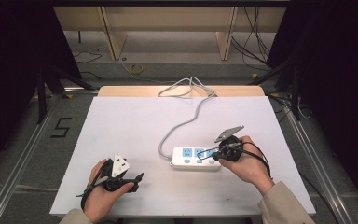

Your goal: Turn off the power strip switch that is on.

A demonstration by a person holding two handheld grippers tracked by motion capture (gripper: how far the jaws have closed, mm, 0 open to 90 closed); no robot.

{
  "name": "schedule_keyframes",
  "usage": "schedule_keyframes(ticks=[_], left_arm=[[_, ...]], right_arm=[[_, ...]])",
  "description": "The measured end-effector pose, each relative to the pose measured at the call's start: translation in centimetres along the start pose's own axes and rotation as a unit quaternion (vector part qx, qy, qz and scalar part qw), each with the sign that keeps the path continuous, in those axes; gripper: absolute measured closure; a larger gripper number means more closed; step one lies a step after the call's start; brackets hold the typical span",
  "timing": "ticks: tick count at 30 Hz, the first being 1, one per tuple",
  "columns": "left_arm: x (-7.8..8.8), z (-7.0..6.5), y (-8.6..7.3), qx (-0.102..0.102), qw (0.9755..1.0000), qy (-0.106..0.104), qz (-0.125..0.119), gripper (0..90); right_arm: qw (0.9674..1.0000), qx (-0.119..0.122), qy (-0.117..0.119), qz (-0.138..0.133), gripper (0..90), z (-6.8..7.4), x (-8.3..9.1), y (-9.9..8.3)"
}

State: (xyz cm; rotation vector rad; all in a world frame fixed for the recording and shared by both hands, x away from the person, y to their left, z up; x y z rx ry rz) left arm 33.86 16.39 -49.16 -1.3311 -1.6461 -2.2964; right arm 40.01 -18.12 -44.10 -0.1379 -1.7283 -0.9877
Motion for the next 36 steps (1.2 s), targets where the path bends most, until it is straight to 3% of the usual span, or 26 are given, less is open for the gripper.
schedule_keyframes(ticks=[36], left_arm=[[0.0, 0.0, 0.0, -0.001, 1.0, -0.001, 0.0, 19.3]], right_arm=[[0.9997, 0.004, -0.003, 0.025, 90.0, 0.0, -1.9, 0.2]])
Point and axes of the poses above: each handheld gripper's, and its own axes: x roughly backward along the jaws, y roughly out of its top, z roughly to its left, the point moved 3 cm from there along -x, roughly forward along the jaws, and after that the axes turned 4 degrees about -y, right-handed, at the moved point
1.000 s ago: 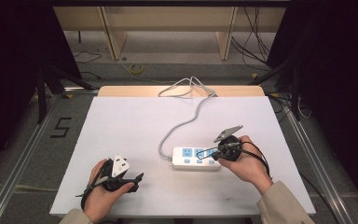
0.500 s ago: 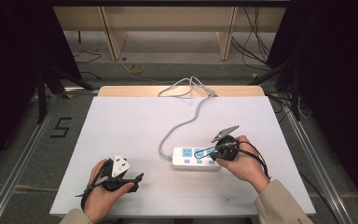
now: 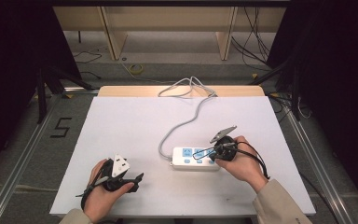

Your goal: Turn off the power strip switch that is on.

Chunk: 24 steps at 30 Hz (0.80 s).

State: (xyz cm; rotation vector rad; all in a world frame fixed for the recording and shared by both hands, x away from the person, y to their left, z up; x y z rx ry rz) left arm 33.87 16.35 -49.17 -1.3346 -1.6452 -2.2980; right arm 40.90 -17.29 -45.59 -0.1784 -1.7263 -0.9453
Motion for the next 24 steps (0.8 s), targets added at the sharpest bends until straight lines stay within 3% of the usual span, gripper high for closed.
schedule_keyframes(ticks=[24], left_arm=[[-0.02, -0.01, 0.0, -0.001, 1.0, 0.0, 0.0, 19.3]], right_arm=[[0.9999, 0.006, -0.003, 0.012, 90.0, 0.28, -0.98, -0.1]])
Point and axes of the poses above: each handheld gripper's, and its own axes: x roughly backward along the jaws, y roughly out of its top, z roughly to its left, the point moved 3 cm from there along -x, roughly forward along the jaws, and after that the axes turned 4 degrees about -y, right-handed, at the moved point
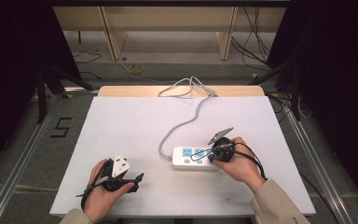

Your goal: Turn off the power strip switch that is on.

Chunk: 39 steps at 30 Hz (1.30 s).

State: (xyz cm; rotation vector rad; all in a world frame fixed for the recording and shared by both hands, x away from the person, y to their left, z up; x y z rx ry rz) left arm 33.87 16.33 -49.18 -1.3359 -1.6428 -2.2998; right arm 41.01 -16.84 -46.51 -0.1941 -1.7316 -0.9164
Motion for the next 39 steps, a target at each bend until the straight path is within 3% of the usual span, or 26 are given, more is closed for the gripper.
schedule_keyframes(ticks=[39], left_arm=[[-0.06, -0.12, 0.0, -0.001, 1.0, 0.0, 0.002, 19.3]], right_arm=[[0.9998, 0.01, -0.016, 0.011, 90.0, 0.4, -0.09, 0.18]])
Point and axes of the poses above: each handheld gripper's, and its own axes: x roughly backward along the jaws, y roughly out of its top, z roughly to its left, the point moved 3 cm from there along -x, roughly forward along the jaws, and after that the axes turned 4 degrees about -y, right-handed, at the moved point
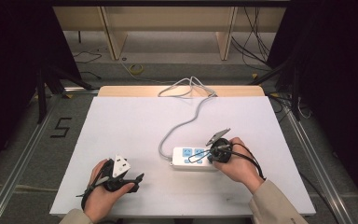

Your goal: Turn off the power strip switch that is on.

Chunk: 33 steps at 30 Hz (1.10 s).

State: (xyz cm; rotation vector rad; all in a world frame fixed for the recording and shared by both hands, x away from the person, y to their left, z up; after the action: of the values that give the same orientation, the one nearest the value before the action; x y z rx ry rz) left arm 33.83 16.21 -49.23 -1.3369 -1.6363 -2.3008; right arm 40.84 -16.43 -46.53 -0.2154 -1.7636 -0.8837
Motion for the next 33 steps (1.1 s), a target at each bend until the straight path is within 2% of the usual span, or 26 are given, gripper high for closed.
schedule_keyframes(ticks=[11, 24, 33], left_arm=[[0.01, -0.04, 0.01, 0.0, 1.0, 0.0, 0.001, 19.3], [-0.01, 0.01, -0.02, 0.001, 1.0, 0.0, 0.0, 19.3], [-0.05, 0.02, -0.05, 0.002, 1.0, -0.001, 0.001, 19.4]], right_arm=[[1.0, -0.004, 0.006, 0.003, 90.0, -0.08, -0.05, 0.01], [1.0, -0.001, 0.002, 0.001, 90.0, 0.02, -0.11, 0.02], [0.9999, -0.012, 0.01, -0.001, 90.0, -0.17, -0.1, -0.05]])
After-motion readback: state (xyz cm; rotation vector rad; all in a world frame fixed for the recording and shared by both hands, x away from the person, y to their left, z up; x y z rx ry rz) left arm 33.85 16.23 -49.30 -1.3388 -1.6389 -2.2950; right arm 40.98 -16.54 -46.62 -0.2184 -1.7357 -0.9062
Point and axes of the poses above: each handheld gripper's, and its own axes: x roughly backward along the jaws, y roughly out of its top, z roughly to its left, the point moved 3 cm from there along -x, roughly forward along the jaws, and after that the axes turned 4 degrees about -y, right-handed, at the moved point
